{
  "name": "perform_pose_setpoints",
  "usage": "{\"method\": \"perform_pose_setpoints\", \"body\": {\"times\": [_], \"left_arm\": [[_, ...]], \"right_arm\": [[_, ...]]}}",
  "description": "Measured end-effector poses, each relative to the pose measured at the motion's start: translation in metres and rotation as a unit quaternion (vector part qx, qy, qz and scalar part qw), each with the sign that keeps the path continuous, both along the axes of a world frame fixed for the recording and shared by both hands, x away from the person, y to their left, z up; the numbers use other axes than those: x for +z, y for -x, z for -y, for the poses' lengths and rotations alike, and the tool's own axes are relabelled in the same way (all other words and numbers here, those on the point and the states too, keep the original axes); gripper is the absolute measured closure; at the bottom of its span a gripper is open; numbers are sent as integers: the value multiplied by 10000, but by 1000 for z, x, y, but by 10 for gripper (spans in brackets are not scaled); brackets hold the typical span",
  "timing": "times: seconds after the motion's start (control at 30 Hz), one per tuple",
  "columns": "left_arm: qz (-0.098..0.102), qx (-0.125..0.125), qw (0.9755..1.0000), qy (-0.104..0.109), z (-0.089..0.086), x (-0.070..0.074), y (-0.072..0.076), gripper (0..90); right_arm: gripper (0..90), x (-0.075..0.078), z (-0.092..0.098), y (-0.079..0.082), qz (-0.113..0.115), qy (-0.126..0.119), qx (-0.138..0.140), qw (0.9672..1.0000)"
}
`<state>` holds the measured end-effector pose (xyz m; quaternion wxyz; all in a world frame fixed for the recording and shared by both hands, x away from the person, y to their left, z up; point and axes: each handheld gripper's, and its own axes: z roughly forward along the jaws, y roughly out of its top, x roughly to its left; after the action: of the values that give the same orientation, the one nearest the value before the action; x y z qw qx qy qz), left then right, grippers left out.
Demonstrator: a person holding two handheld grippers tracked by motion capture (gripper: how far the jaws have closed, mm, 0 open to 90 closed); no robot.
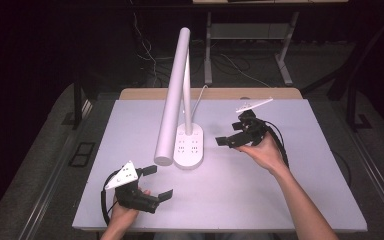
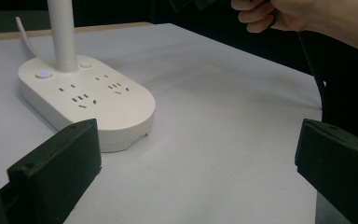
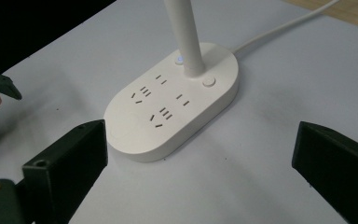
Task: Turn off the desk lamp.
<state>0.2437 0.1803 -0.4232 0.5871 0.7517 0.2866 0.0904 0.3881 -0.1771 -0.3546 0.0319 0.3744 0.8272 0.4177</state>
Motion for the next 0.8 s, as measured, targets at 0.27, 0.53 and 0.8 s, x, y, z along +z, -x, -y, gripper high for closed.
{"method": "perform_pose_setpoints", "body": {"times": [0.27,0.53,0.8], "left_arm": [[0,1,10000,3,-1,0,0,0],[-2,-8,10000,13,-1,0,0,0],[3,-21,10000,18,-1,0,0,0]], "right_arm": [[34,1,-8,-15,-24,95,42,9999],[34,2,-19,-30,-44,131,87,9999],[142,8,-26,-44,-97,-7,183,9998]]}}
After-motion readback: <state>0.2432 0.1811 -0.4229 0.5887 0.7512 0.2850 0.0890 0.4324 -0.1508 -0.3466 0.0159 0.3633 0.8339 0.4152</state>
